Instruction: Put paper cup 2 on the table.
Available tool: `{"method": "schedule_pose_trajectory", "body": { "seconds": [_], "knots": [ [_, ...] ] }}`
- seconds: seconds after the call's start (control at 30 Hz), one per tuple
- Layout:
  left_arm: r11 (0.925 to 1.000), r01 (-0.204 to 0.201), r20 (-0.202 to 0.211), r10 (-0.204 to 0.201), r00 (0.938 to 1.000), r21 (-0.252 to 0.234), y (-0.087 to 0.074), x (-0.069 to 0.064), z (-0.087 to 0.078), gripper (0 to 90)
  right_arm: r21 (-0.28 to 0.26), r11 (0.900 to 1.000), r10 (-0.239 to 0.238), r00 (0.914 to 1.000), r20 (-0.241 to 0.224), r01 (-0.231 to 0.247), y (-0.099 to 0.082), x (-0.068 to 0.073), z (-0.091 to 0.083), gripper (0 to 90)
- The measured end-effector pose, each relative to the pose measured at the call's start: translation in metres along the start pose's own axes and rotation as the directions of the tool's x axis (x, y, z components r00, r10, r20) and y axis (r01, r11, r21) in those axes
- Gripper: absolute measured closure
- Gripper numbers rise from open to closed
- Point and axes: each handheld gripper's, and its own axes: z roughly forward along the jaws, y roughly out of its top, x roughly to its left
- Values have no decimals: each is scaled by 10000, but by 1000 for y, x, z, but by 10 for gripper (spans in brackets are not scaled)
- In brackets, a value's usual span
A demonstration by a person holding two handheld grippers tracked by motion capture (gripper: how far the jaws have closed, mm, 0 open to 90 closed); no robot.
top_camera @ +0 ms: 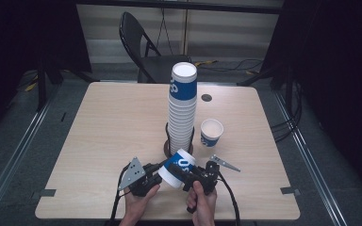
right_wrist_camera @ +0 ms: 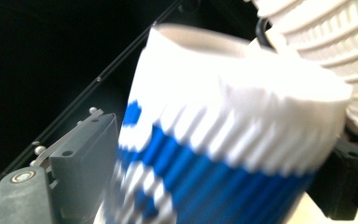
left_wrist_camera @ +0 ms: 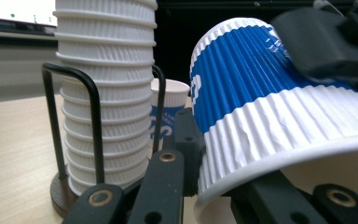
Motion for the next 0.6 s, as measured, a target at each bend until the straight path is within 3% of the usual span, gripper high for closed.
{"method": "schedule_pose_trajectory", "body": {
  "seconds": [0.2,0.4,0.6],
  "knots": [
    [9991,69,297,-81,9995,418,1,1,-3,851,-234,9984,-512,9983,261,518,6,1,-3,129],
    [9952,-133,-187,152,9997,972,4,4,-8,853,-299,9945,-975,9914,872,1004,11,0,-7,130],
    [9903,-271,-449,336,9984,1366,7,12,-14,855,-495,9881,-1402,9847,1031,1458,16,1,-11,130]
  ]
}}
